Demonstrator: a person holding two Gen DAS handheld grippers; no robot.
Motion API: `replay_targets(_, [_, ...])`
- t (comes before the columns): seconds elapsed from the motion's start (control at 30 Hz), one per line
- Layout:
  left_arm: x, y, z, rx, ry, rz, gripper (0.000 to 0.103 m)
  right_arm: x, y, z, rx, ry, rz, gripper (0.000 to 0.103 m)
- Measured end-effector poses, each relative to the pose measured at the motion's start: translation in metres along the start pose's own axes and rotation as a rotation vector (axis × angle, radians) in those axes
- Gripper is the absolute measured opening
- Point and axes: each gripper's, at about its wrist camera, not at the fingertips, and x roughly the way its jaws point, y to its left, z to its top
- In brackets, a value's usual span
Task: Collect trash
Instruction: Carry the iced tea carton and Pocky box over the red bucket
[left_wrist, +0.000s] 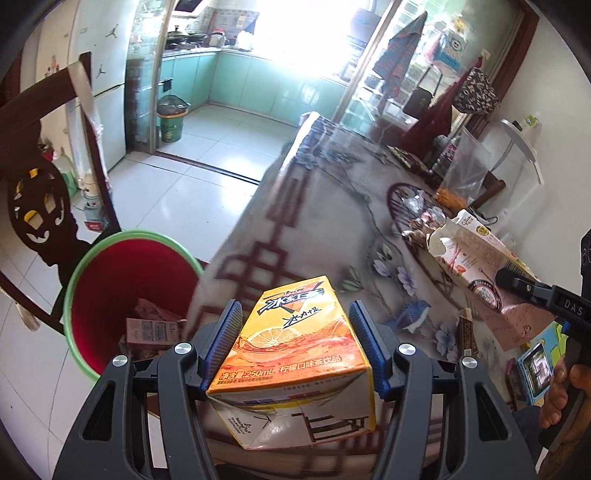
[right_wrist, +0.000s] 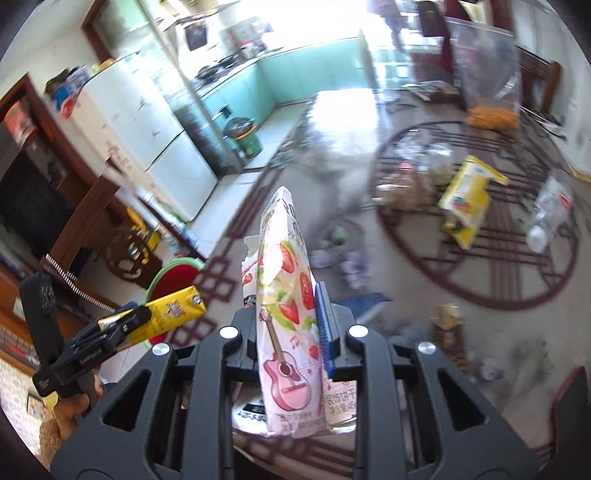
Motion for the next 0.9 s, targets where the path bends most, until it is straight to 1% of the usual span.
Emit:
replay_targets(0.3, [-0.012,0.063,0.002,-0.095,-0.019,0.096,0.057,0.048,0.083,0.004,-0.118,0.08,0.104,0.023])
replay_targets(0.33, [-0.012,0.07,0.002,-0.107,-0.019,0.104,0.057,0.056,0.095,0.003,-0.138,0.095,0.118,0.023])
replay_targets(0.53, [-0.01,0.106,0.001,-0.164,-0.018,0.148,0.057,0.092,0.141,-0.005,-0.199,0.163,0.167,0.024])
replay_targets(0.63, [-0.005,0.12,0.004,-0.179,-0.013,0.176,0.057,0.108,0.152,-0.007,-0.202,0.192,0.179,0.024])
replay_targets(0.77, [0.005,0.138,0.008,-0.203,-0.002,0.202,0.057,0.126,0.16,-0.01,-0.216,0.225,0.172,0.024])
replay_targets(0.9, [0.017,0.149,0.009,-0.215,0.02,0.227,0.058,0.132,0.162,-0.011,-0.211,0.235,0.175,0.024])
